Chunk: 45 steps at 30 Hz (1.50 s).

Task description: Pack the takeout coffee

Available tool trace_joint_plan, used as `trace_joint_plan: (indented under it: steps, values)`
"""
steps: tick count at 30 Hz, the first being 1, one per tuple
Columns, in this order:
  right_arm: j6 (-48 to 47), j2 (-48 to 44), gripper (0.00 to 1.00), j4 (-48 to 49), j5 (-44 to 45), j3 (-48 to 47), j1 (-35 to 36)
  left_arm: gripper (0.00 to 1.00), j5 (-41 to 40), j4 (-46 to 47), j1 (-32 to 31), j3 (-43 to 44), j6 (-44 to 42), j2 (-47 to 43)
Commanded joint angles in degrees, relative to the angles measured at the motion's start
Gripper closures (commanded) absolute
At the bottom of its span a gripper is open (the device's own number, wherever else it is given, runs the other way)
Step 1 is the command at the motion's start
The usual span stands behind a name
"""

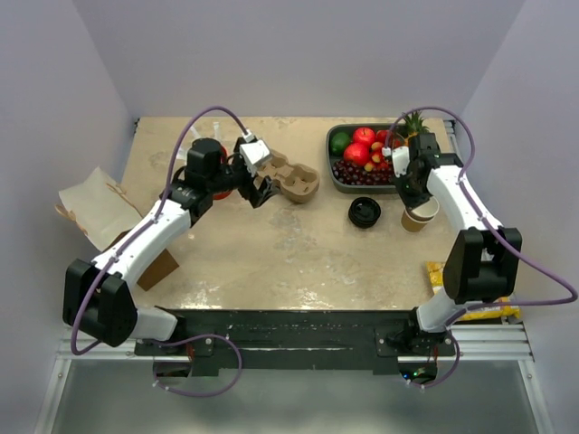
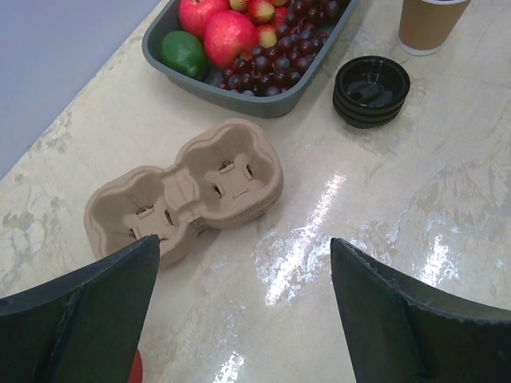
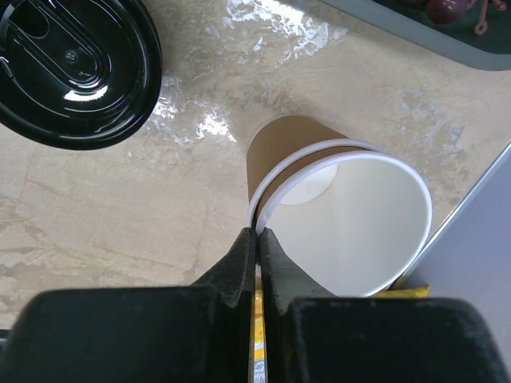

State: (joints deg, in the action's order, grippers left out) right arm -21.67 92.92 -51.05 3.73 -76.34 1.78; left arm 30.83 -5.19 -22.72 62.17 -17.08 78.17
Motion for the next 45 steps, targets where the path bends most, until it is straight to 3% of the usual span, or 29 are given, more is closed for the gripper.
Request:
trace_joint_plan:
  steps: [1, 8, 17, 22, 26, 31, 35, 45]
  values:
    - [0.2, -4.0, 1.0, -1.2, 0.6, 0.0, -0.4, 0.09, 1.6, 3.8, -1.1, 0.0, 0.3, 0.8]
    - [-1.2, -6.0, 1.0, -2.5, 1.4, -1.5, -0.5, 0.09, 2.1, 9.1, -4.0, 0.8, 1.3, 3.8]
    - [-4.3, -6.8, 1.0, -8.6, 3.0, -15.9, -0.4, 0.09, 1.8, 10.2, -7.2, 4.2, 2.3, 7.4]
    - [-9.8, -8.2, 1.0, -8.6, -7.9, -19.0, 0.9, 0.09, -1.5, 8.2, -7.2, 4.1, 2.5, 5.2]
    - [-15.7, -9.9, 1.0, -7.0, -13.9, -16.8, 8.6, 0.12, -6.5, -1.3, -5.1, 5.9, 13.5, 3.7]
    - [-22.6, -10.0, 1.0, -4.9, -18.7, -13.6, 23.1, 0.12, -8.7, -0.7, 1.5, 0.8, 21.5, -2.4]
    - [-25.5, -5.4, 1.0, -2.1, -18.1, -12.6, 30.7, 0.12, -9.6, -3.2, 8.8, 2.3, 21.6, -4.6]
    - [-30.9, -0.7, 1.0, -0.7, -16.5, -8.5, 44.2, 0.11, -11.1, 4.0, 9.2, -0.1, 20.9, -10.1]
